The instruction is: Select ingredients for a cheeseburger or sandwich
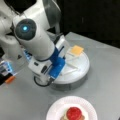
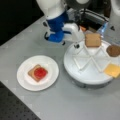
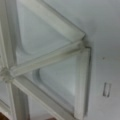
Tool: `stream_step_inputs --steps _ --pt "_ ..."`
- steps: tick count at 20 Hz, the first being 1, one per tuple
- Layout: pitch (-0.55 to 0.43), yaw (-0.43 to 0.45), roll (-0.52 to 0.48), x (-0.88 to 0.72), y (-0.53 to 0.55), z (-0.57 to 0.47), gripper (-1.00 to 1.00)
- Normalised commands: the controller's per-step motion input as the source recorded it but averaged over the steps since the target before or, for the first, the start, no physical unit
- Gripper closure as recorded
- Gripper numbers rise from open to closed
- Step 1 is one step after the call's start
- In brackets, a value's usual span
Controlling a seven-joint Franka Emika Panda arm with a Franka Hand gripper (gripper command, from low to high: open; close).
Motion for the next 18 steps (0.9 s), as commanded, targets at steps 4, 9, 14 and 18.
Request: stream_step_inputs --steps 4,9,14,18 --pt "-0.114 -0.092 -0.318 -0.36 0.37 0.0 -1.0" --pt "-0.098 -0.051 -0.36 -0.27 0.31 0.04 -1.0" --pt "-0.114 -0.012 -0.374 -0.2 0.27 -0.01 -1.0" --pt "-0.138 -0.014 -0.292 -0.15 0.24 -0.08 -1.0"
